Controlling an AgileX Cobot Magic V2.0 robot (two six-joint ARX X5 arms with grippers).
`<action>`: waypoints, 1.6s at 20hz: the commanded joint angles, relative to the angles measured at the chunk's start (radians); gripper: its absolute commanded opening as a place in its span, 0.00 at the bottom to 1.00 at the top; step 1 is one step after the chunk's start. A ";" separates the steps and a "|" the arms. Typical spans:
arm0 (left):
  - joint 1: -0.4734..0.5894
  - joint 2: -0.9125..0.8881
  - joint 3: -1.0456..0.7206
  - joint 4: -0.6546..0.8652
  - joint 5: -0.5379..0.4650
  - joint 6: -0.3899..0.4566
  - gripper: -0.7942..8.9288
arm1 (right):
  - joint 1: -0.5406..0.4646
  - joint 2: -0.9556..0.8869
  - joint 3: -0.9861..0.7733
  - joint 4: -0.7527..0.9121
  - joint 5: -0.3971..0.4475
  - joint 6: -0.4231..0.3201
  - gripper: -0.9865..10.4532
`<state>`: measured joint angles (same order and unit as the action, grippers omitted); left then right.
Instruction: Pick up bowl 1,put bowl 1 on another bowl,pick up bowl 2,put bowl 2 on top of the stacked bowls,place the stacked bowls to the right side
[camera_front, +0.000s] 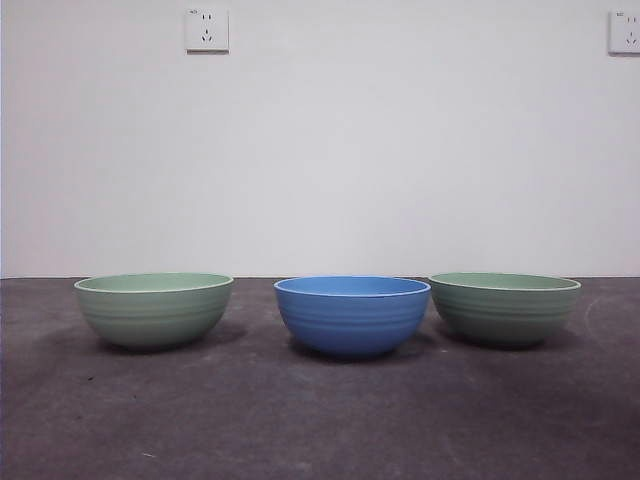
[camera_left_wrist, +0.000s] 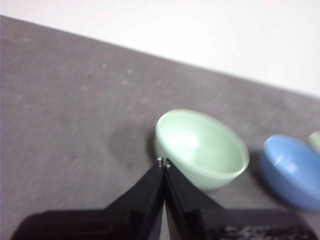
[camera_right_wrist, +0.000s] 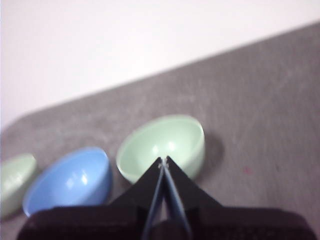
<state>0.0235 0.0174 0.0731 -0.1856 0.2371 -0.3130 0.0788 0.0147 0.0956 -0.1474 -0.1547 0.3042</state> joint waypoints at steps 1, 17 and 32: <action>0.004 -0.001 0.053 -0.009 0.009 -0.067 0.07 | 0.000 0.027 0.061 0.008 0.000 0.024 0.08; 0.004 0.338 0.455 -0.319 0.294 0.129 0.07 | 0.002 0.487 0.586 -0.507 -0.169 -0.178 0.08; -0.013 0.632 0.707 -0.718 0.421 0.396 0.07 | 0.003 0.757 0.812 -0.889 -0.266 -0.358 0.08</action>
<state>0.0154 0.6468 0.7761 -0.8982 0.6495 0.0460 0.0792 0.7696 0.9054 -1.0374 -0.4187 -0.0341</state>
